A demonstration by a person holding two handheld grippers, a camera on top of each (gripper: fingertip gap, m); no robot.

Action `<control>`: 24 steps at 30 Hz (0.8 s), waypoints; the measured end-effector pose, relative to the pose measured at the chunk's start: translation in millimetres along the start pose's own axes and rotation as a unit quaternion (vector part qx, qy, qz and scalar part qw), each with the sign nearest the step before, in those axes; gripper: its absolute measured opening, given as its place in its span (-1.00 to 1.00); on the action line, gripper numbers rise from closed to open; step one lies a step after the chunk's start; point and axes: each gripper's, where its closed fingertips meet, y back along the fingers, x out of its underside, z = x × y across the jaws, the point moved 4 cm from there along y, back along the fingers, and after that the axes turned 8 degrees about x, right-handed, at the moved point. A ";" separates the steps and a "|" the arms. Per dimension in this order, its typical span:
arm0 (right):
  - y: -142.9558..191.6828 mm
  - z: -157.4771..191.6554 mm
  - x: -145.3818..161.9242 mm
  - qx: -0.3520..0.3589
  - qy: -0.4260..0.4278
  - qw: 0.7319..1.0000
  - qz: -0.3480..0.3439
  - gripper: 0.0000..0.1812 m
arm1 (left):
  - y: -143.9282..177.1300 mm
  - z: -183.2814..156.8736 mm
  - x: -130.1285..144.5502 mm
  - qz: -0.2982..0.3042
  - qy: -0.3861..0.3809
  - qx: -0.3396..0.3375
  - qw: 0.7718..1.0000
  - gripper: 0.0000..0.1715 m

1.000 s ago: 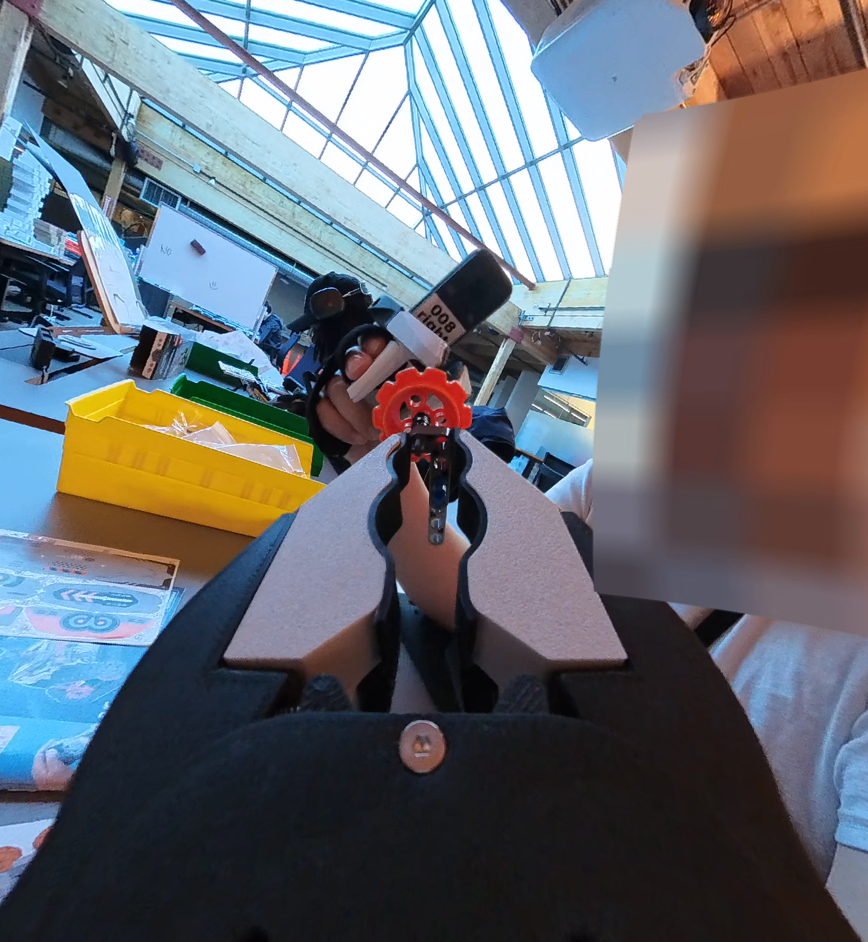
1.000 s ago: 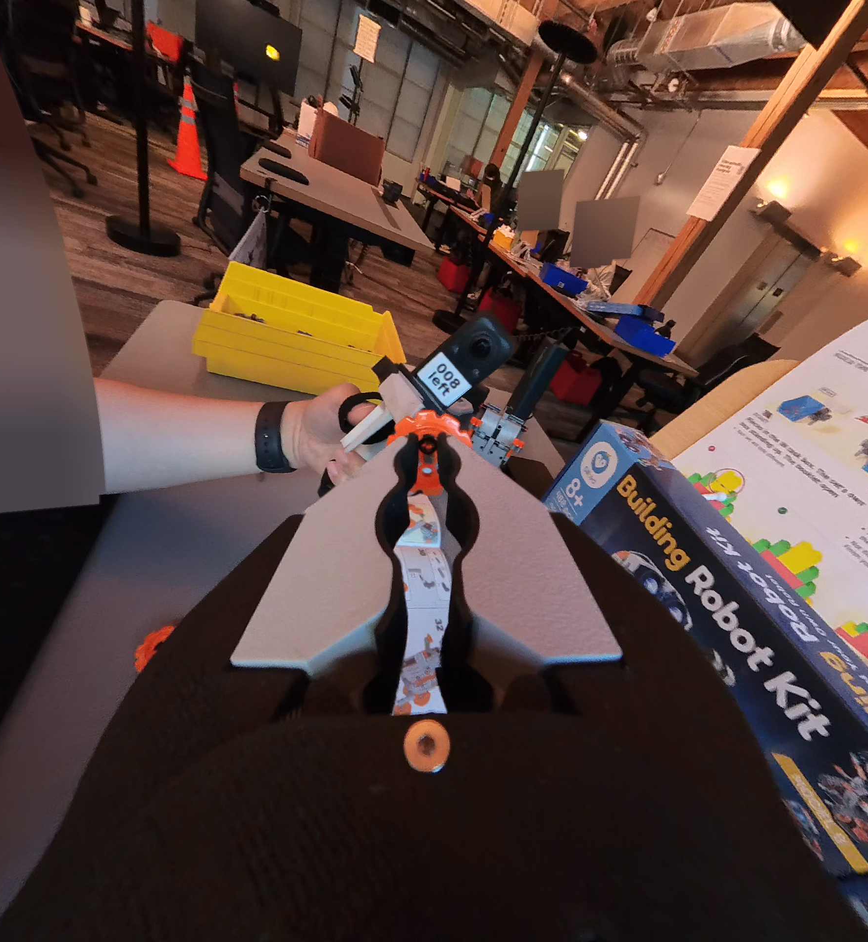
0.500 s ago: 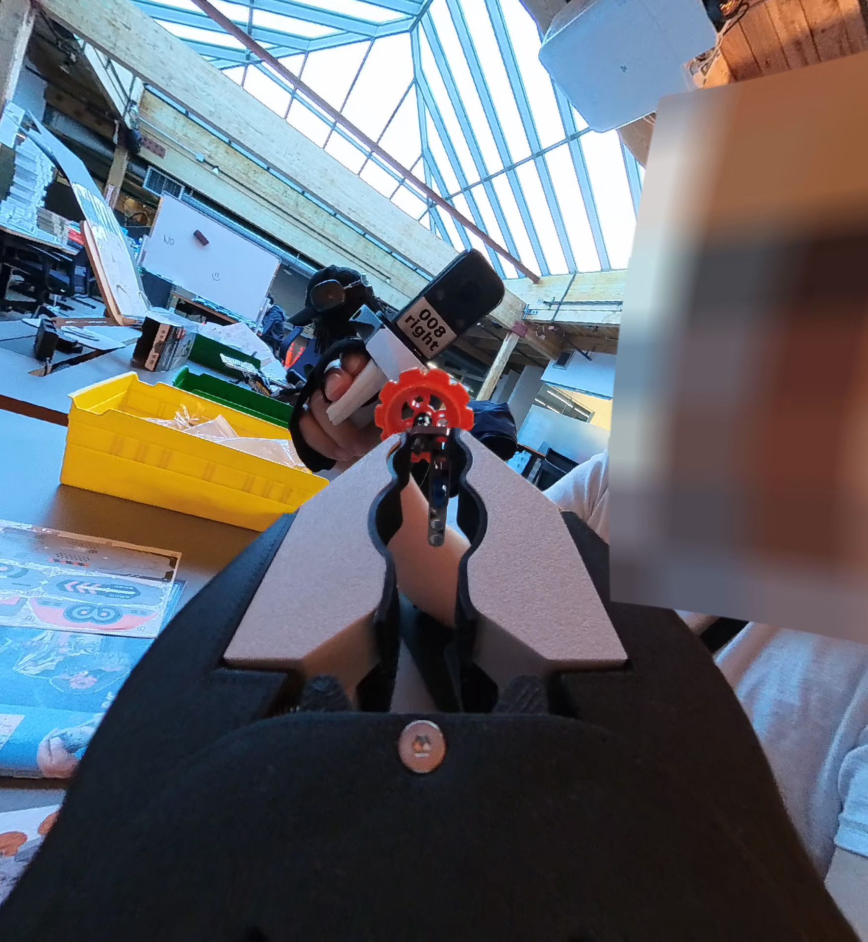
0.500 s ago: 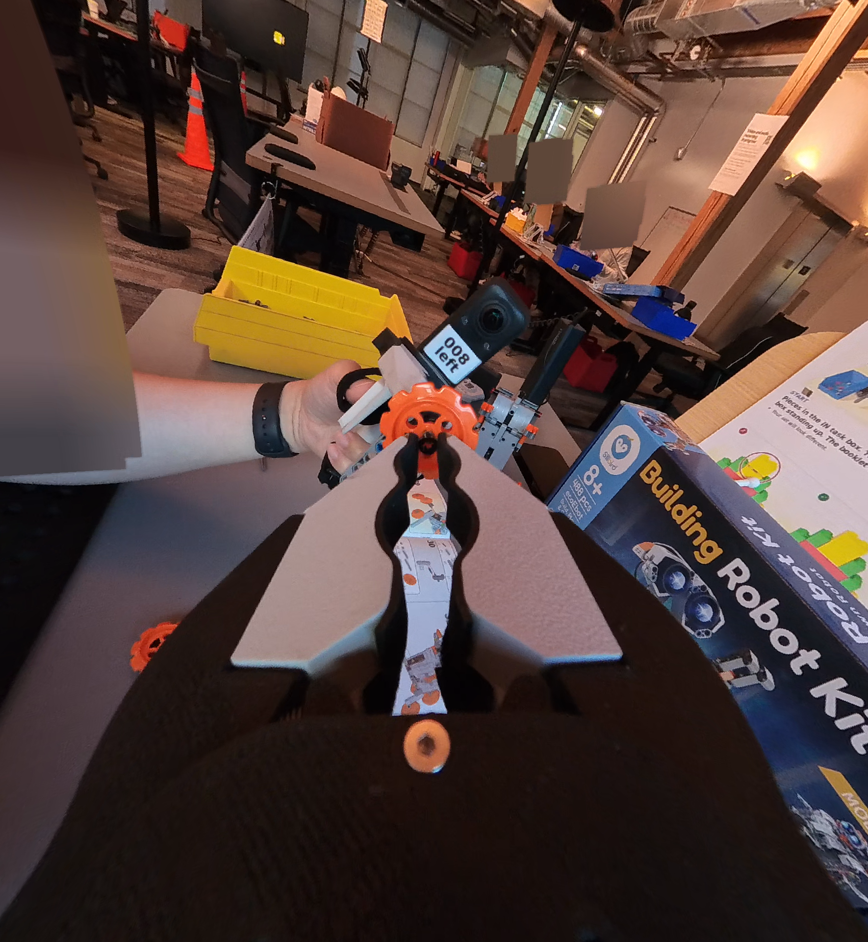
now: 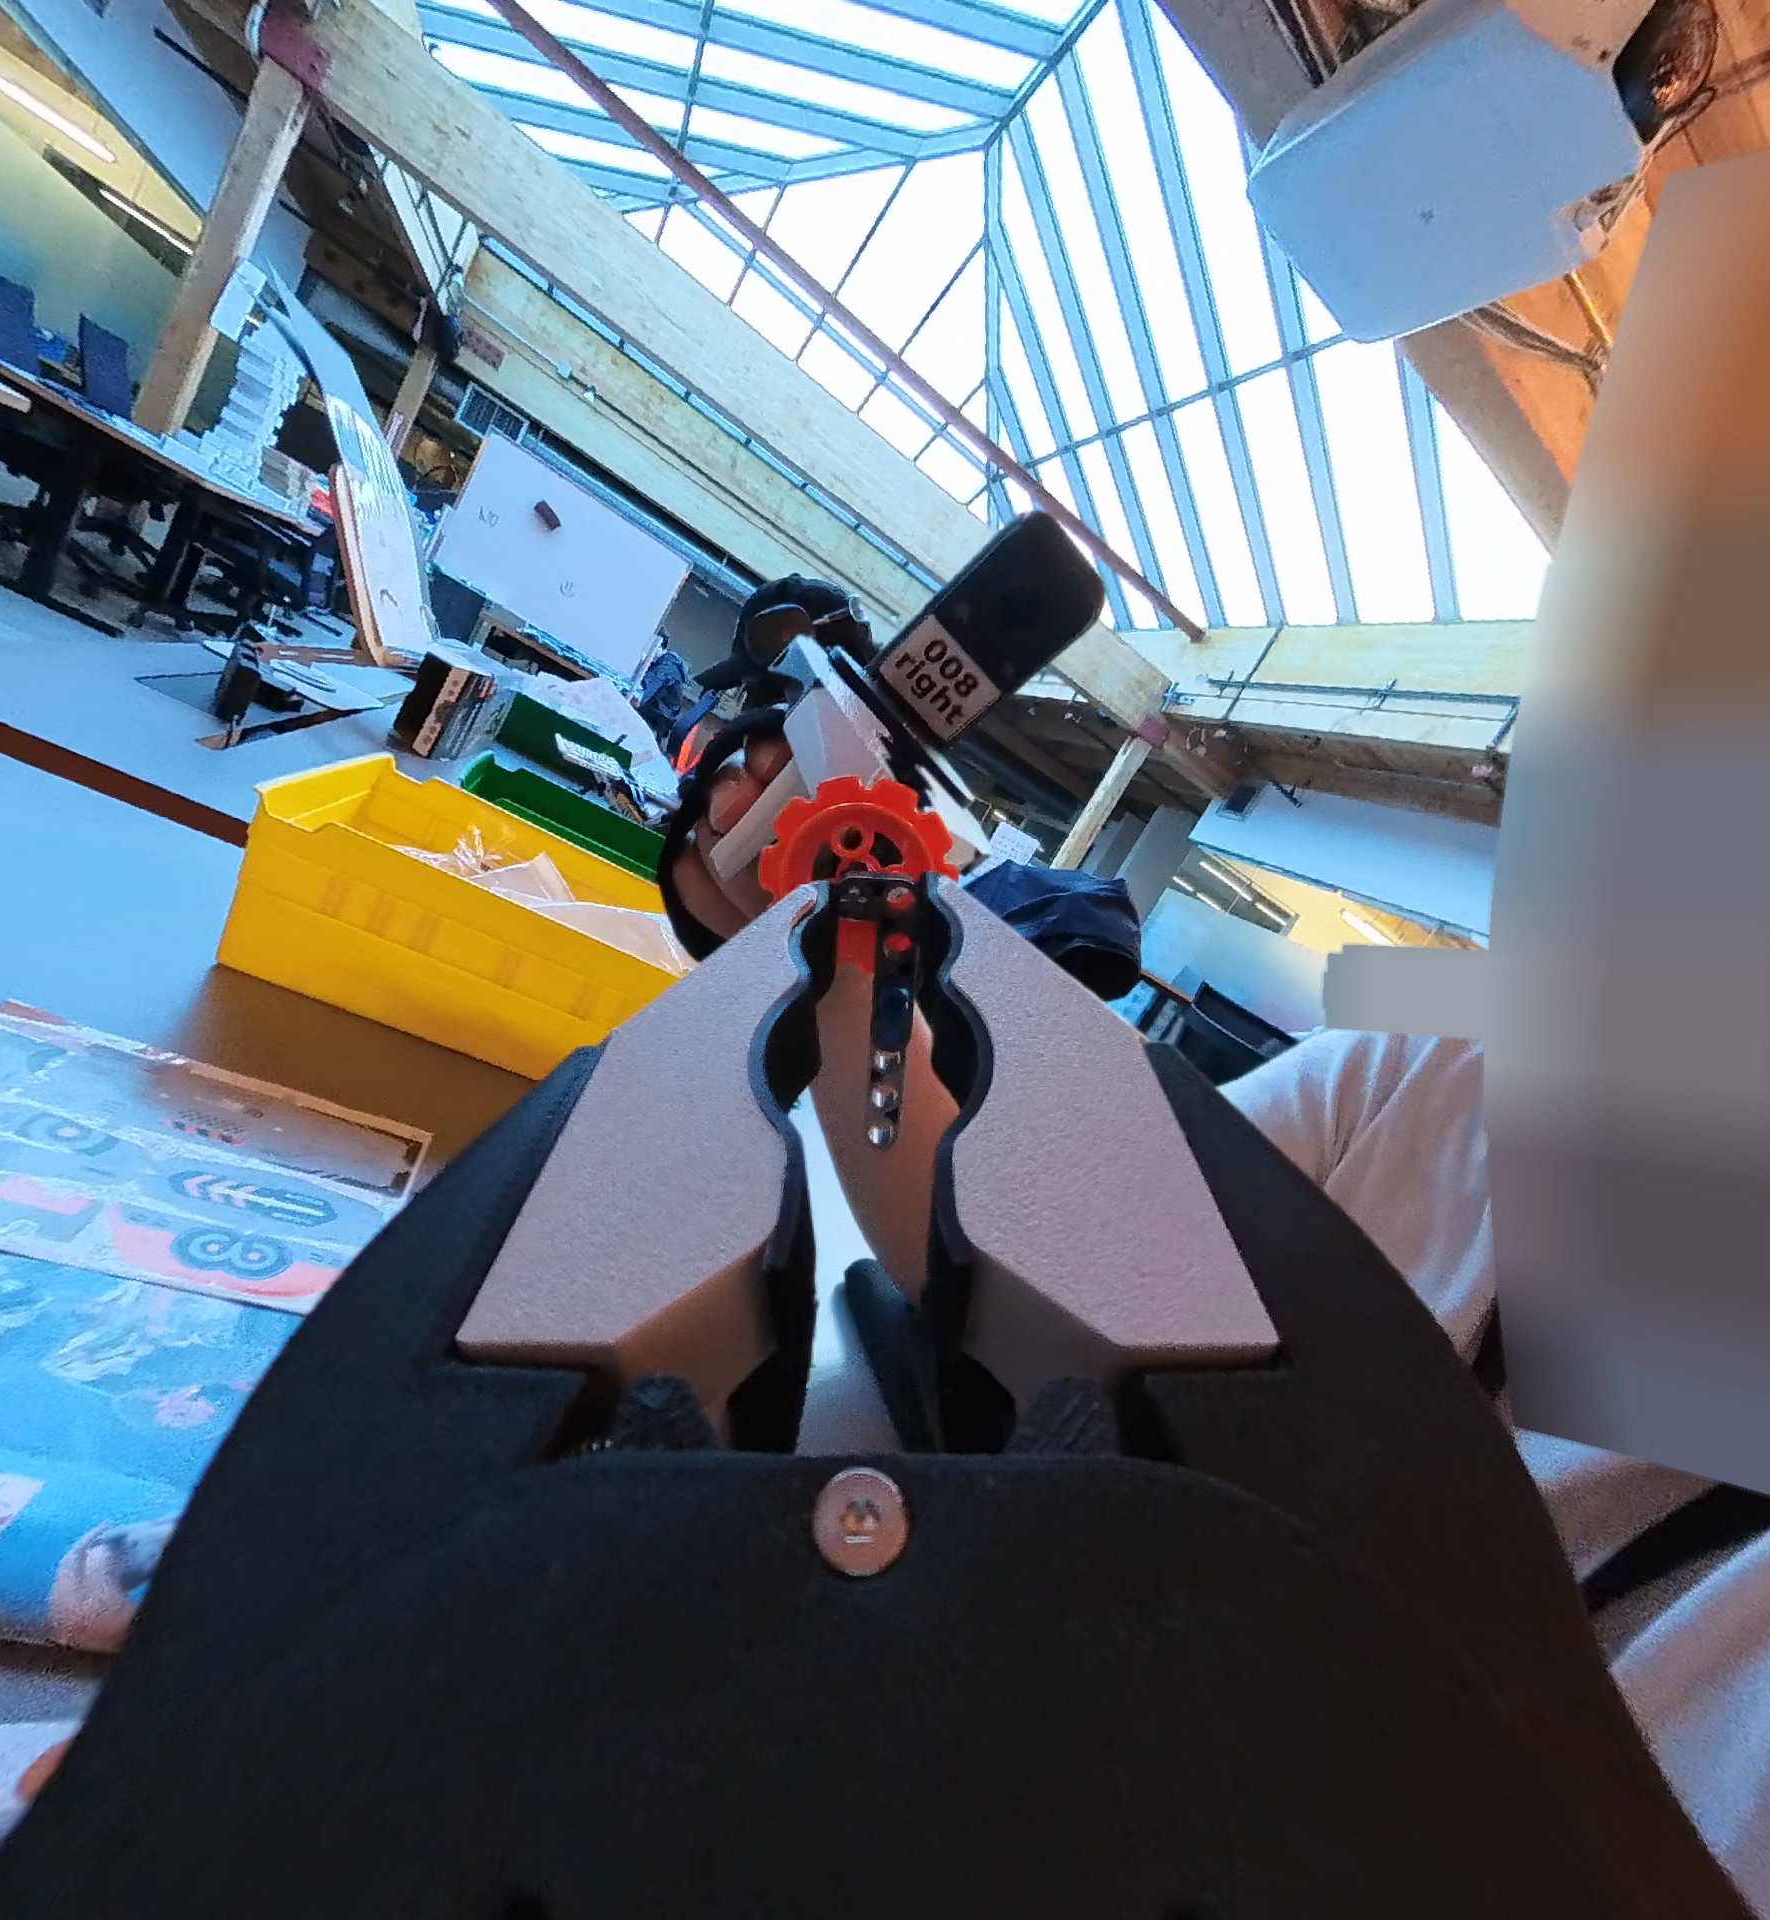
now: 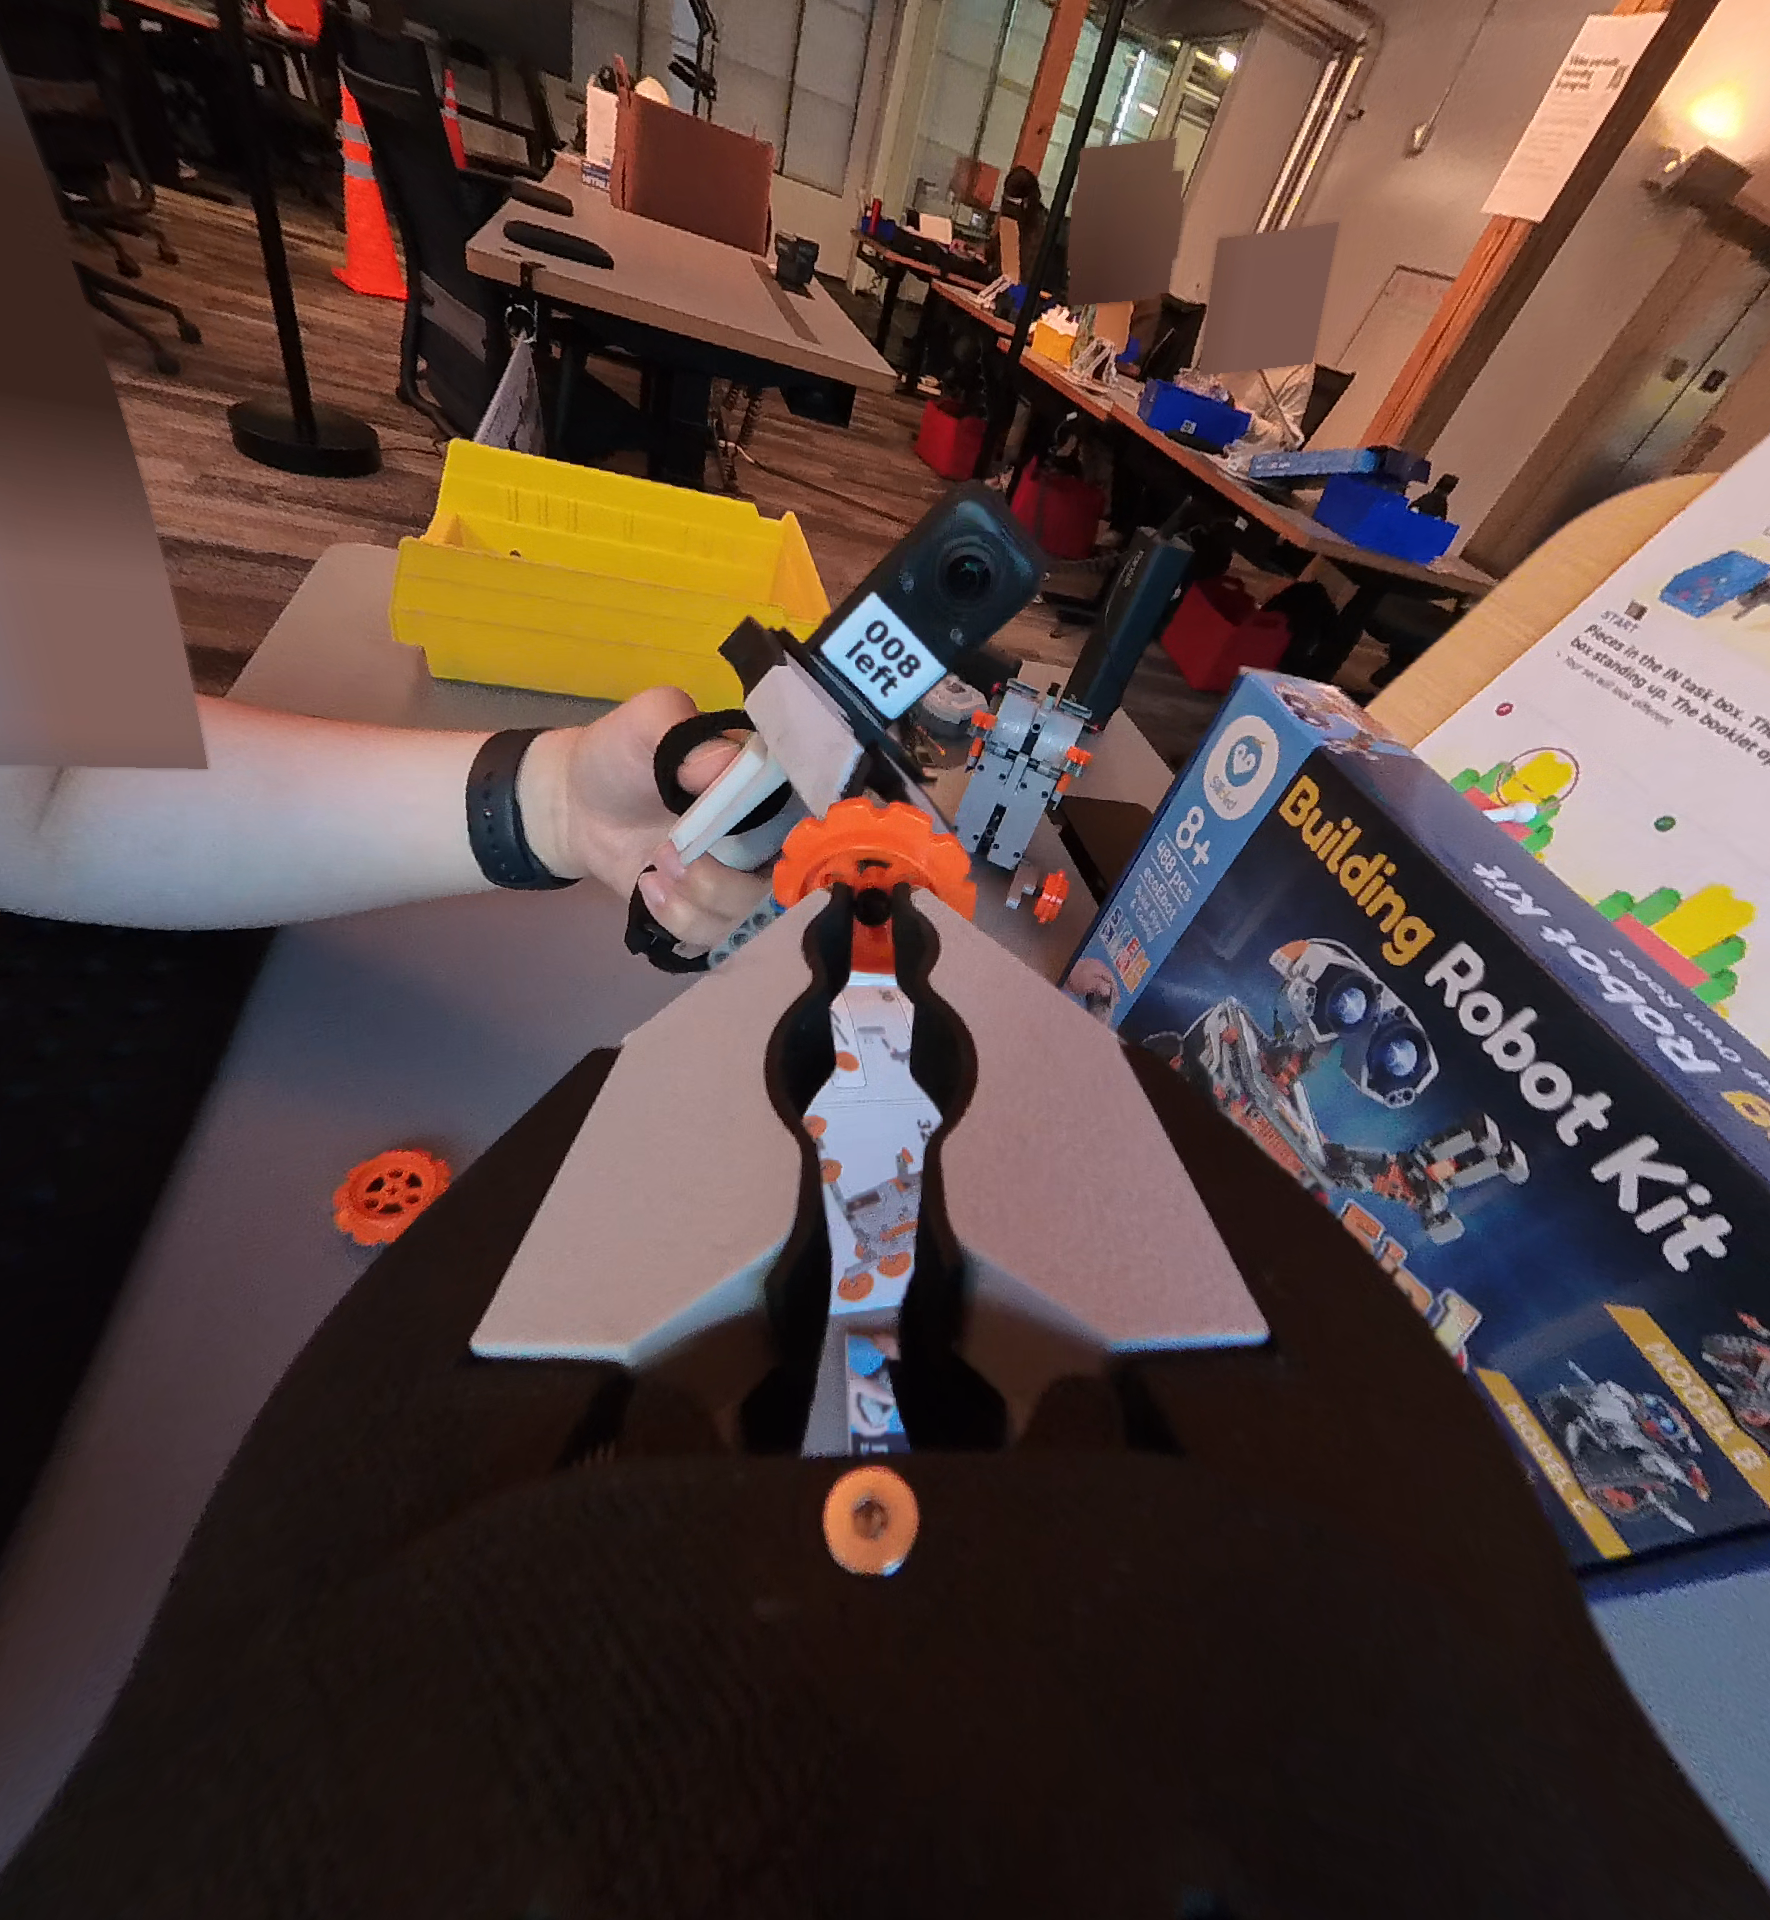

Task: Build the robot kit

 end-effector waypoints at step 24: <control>4.1 7.6 -6.2 0.022 0.087 0.996 -0.010 -0.94 | -3.3 1.1 1.1 -0.039 0.032 0.057 0.997 -0.87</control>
